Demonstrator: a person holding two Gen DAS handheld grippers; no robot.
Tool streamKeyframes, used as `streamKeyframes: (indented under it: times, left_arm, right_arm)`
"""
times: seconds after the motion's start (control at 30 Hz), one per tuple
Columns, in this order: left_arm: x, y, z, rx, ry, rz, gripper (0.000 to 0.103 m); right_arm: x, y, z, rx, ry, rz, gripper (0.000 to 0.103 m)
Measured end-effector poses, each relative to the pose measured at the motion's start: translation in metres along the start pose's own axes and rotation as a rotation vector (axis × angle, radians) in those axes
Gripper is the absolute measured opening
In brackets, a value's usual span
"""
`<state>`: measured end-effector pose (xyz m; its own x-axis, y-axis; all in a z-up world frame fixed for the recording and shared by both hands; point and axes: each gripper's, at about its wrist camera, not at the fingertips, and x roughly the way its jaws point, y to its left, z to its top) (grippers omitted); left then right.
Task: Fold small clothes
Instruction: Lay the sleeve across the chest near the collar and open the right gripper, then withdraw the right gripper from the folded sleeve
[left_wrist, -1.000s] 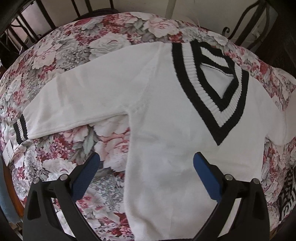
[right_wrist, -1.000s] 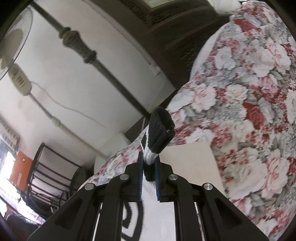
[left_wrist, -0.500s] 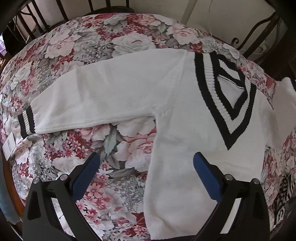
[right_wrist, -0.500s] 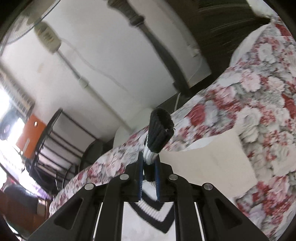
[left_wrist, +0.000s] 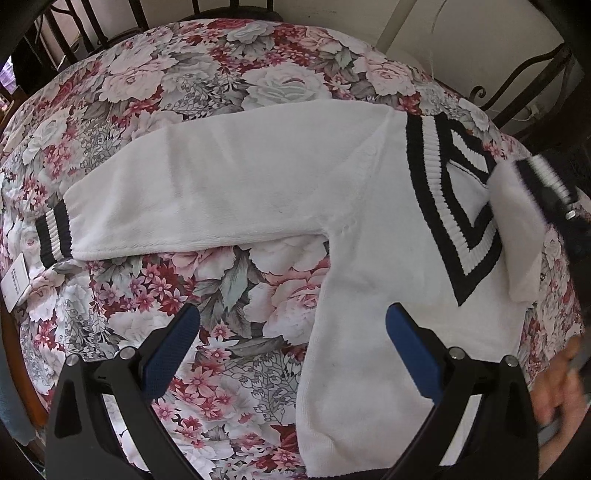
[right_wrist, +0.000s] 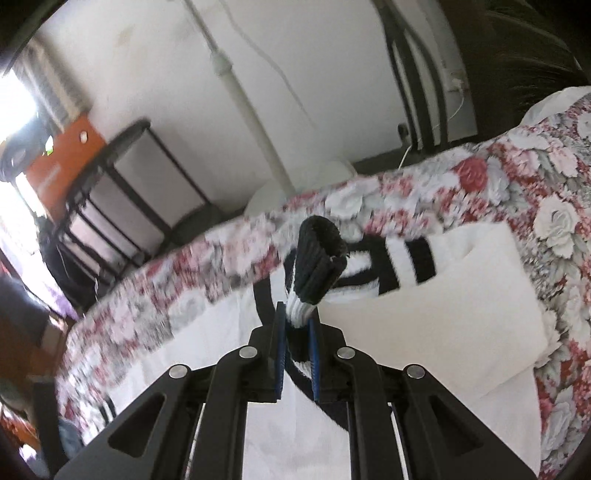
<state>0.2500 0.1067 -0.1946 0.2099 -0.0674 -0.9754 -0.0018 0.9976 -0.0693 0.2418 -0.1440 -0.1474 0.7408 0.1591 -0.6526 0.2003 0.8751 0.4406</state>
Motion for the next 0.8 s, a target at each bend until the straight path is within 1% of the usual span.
streamKeyframes:
  times: [0.13, 0.3, 0.33, 0.37, 0.4, 0.43, 0.47, 0.53, 0.57, 0.63, 0.67, 0.7, 0.73, 0.77, 0.8]
  left_arm:
    - [0.001, 0.002, 0.001, -0.008, 0.003, -0.001, 0.098]
    - [0.003, 0.003, 0.001, -0.012, 0.006, -0.001, 0.098]
    - [0.003, 0.003, 0.001, -0.012, 0.007, -0.002, 0.098]
    - [0.003, 0.003, 0.001, -0.013, 0.008, -0.003, 0.098]
    - [0.004, 0.003, 0.001, -0.013, 0.009, -0.003, 0.098]
    - [0.004, 0.003, 0.001, -0.013, 0.009, -0.004, 0.098]
    - [0.003, 0.003, 0.001, -0.013, 0.007, -0.003, 0.098]
    - [0.004, 0.004, 0.002, -0.018, 0.008, -0.003, 0.098]
    - [0.004, 0.005, 0.003, -0.021, 0.008, -0.005, 0.098]
    - [0.004, 0.007, 0.004, -0.03, 0.009, -0.007, 0.098]
    - [0.004, 0.01, 0.005, -0.039, 0.009, -0.008, 0.098]
    - [0.005, 0.012, 0.006, -0.048, 0.011, -0.009, 0.098]
    - [0.005, 0.015, 0.007, -0.058, 0.013, -0.011, 0.098]
    - [0.006, 0.017, 0.007, -0.066, 0.017, -0.015, 0.098]
    - [0.007, 0.019, 0.007, -0.074, 0.022, -0.019, 0.098]
  right_arm:
    - [0.019, 0.004, -0.017, -0.042, 0.055, -0.02, 0.012]
    - [0.036, 0.011, -0.03, -0.097, 0.103, -0.022, 0.012]
    - [0.041, 0.011, -0.033, -0.105, 0.132, -0.01, 0.015]
    - [0.05, 0.013, -0.037, -0.113, 0.182, 0.01, 0.017]
    - [0.057, 0.014, -0.042, -0.118, 0.223, 0.028, 0.025]
    - [0.063, 0.017, -0.047, -0.124, 0.258, 0.046, 0.038]
    - [0.065, 0.02, -0.051, -0.13, 0.274, 0.056, 0.042]
    - [0.063, 0.031, -0.058, -0.161, 0.299, 0.108, 0.042]
    - [0.058, 0.035, -0.057, -0.166, 0.287, 0.134, 0.042]
    - [0.04, 0.04, -0.049, -0.167, 0.202, 0.167, 0.04]
    - [0.035, 0.04, -0.045, -0.163, 0.171, 0.159, 0.039]
    - [0.031, 0.035, -0.039, -0.15, 0.139, 0.125, 0.038]
    - [0.032, 0.03, -0.035, -0.14, 0.127, 0.082, 0.03]
    - [0.036, 0.024, -0.033, -0.136, 0.131, 0.043, 0.025]
    - [0.044, 0.017, -0.035, -0.136, 0.158, 0.004, 0.023]
